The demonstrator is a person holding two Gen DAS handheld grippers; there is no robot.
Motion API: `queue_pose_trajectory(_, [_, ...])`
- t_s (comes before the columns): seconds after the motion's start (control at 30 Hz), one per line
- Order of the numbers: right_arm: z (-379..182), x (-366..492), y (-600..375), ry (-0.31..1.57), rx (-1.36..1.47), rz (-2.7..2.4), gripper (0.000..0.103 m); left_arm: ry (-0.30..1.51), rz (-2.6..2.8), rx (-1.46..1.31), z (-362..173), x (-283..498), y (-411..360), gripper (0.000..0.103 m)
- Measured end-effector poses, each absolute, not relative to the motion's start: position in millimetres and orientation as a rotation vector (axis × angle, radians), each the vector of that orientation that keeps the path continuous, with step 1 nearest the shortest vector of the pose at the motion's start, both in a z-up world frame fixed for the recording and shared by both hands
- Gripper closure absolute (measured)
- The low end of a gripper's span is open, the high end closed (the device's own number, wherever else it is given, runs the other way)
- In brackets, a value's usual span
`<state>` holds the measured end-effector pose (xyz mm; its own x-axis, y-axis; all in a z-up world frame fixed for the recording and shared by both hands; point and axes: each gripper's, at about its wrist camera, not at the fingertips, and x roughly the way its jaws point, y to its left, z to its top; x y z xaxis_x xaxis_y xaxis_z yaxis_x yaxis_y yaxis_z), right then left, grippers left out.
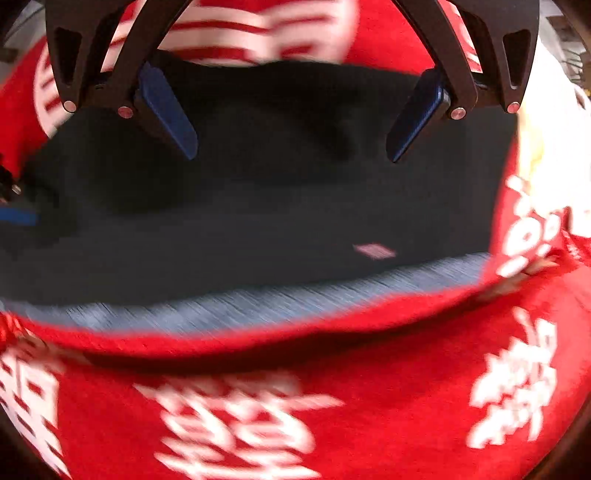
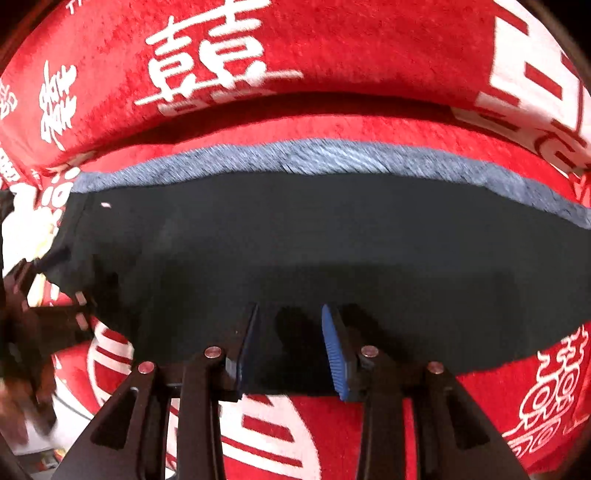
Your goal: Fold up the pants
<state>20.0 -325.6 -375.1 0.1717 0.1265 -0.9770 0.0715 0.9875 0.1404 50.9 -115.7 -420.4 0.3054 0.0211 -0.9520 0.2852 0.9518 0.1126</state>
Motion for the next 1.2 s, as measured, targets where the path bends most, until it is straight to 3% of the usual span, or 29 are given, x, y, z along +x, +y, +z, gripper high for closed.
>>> queue_pose_trajectory(0.03, [-375.1,20.0,-325.6,1.4,0.167,0.039,0.065,1.287,-0.195,0.279,-430.7,40.7,-126.2,0.0])
queue_pose_trajectory(0.3, [-393.4,-13.3,-303.8,1.37,0.107,0.012,0.064,1.353,-0.083,0.169,-432.5,30.5,-121.5,0.0])
queue_pose_trajectory(1.2, [-385.5,-39.5,-351.5,1.475,0.303,0.006,0.062,1.373,0.004,0.246,-428.2,26.9,-140.0,0.0])
